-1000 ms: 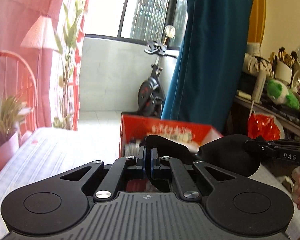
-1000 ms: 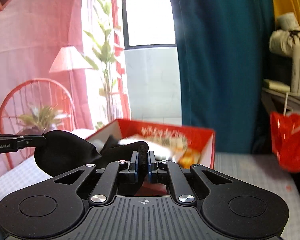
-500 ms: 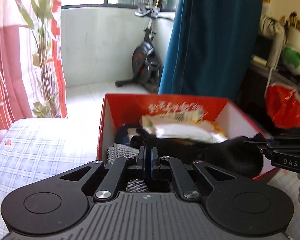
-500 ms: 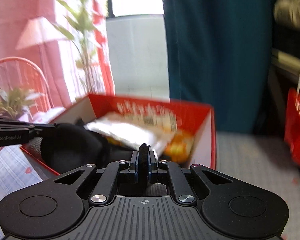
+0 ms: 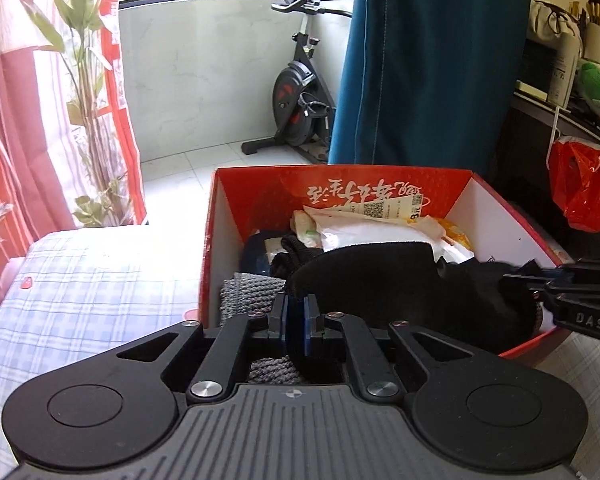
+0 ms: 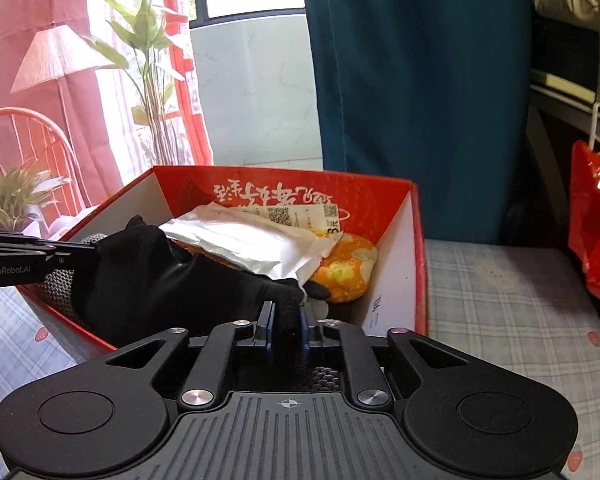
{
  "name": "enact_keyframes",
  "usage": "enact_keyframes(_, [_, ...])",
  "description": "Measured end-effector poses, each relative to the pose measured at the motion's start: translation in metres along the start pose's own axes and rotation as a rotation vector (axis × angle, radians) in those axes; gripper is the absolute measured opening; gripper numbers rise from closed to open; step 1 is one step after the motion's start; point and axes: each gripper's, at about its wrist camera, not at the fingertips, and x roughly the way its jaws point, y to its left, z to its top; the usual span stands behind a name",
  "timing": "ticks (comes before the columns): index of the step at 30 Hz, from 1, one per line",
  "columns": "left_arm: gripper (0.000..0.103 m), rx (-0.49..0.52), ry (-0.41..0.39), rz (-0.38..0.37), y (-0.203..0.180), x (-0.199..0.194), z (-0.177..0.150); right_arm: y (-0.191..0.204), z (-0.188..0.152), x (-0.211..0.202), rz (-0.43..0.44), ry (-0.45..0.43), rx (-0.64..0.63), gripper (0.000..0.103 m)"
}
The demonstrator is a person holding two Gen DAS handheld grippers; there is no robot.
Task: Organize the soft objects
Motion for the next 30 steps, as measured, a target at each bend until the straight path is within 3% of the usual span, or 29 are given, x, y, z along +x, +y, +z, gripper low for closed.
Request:
enact_keyframes(3, [0.022, -0.014, -0.003, 0.012, 0.001, -0.008, 0.001, -0.001, 0.002, -0.011, -0.01, -0.018, 0.004, 0.02])
enact_keyframes(5, [0.044, -0.029, -0.009, 0.011, 0.003, -0.015, 0.002, -0.002, 0.004, -0.018, -0.009, -0.03, 0.013, 0.02])
enact_keyframes(6, [0.049, -0.035, -0.013, 0.015, 0.002, -0.019, 0.002, -0.002, 0.005, -0.023, -0.009, -0.039, 0.015, 0.021])
enact_keyframes(8, [0.066, -0.041, -0.019, 0.028, 0.0, -0.028, 0.003, -0.001, 0.007, -0.032, -0.014, -0.054, 0.011, 0.029])
enact_keyframes(10, [0.083, -0.058, -0.017, 0.037, -0.002, -0.036, 0.004, 0.001, 0.009, -0.042, -0.021, -0.075, 0.007, 0.049])
enact_keyframes(11, [0.092, -0.069, -0.026, 0.033, -0.003, -0.042, 0.005, 0.002, 0.01, -0.048, -0.024, -0.088, 0.006, 0.052])
enact_keyframes(15, [0.1, -0.07, -0.06, 0.011, -0.007, -0.064, 0.005, 0.008, 0.014, -0.067, -0.03, -0.124, 0.001, 0.081])
enact_keyframes(16, [0.103, -0.064, -0.064, 0.024, -0.008, -0.069, 0.005, 0.009, 0.015, -0.071, -0.034, -0.131, 0.002, 0.091])
enact_keyframes(18, [0.103, -0.059, -0.075, 0.08, -0.012, -0.078, 0.005, 0.012, 0.015, -0.081, -0.042, -0.152, 0.004, 0.1])
enact_keyframes(27, [0.103, -0.119, -0.103, 0.197, -0.019, -0.114, 0.005, 0.019, 0.021, -0.118, -0.075, -0.195, 0.033, 0.103])
enact_keyframes(30, [0.103, -0.174, -0.136, 0.135, -0.011, -0.127, 0.002, 0.021, 0.022, -0.135, -0.086, -0.219, 0.038, 0.103])
